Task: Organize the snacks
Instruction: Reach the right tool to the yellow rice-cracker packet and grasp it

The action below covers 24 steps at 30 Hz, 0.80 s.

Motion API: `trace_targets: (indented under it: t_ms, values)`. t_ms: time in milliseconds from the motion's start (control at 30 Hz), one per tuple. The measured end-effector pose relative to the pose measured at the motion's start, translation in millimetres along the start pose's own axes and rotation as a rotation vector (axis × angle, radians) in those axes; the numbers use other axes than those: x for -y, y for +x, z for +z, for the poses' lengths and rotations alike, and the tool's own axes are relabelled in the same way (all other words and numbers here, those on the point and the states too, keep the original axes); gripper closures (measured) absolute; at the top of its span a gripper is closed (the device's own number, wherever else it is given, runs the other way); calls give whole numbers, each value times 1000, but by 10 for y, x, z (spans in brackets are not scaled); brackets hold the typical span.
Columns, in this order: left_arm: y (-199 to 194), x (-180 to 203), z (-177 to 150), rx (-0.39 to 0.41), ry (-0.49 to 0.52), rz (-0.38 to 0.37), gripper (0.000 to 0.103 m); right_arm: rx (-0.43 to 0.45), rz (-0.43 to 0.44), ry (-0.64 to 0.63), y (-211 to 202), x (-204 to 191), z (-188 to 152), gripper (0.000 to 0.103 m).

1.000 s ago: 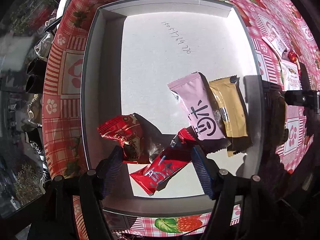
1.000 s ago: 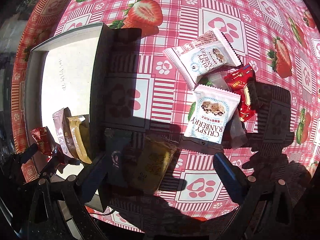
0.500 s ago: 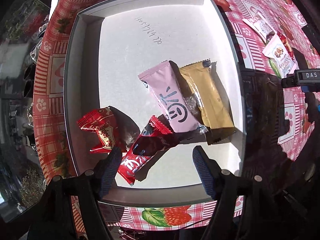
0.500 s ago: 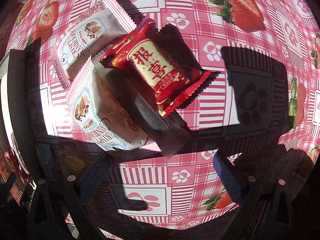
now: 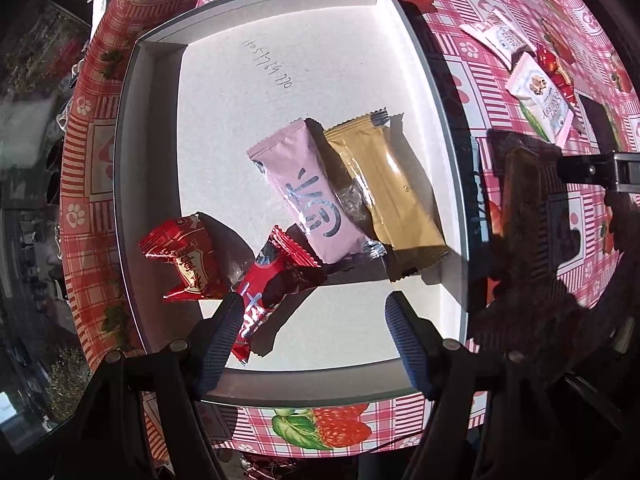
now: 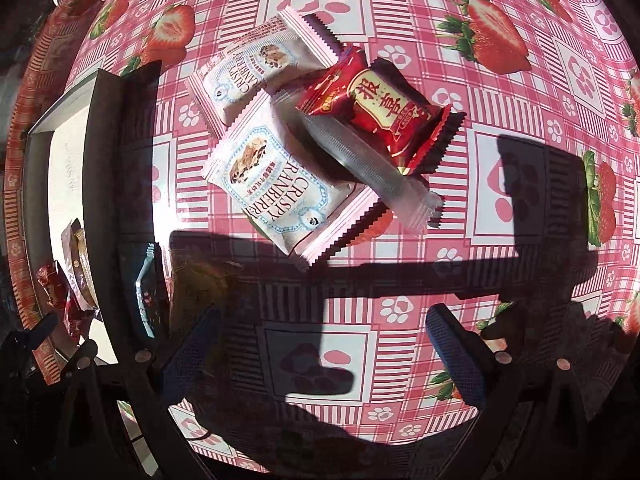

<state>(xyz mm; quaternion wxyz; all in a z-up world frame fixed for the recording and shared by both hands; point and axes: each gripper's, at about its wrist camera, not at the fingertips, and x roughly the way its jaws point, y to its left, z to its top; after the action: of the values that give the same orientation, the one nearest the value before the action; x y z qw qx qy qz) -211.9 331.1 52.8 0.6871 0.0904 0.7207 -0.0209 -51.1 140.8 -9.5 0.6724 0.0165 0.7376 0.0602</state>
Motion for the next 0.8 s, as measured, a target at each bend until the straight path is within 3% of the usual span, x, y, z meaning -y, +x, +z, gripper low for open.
trace_targets:
  t_ms: [433,600,800]
  values:
    - [30,28,-172,-21,-6,0,27,-79,24,-97,357,-905,-3,0]
    - [36,95,-248,-29,13,-1,27,-65,10,-92,311,-902,156,0]
    - [53,190,-312,-18,15,-6,27,-80,48,-15,304,-560,205,0]
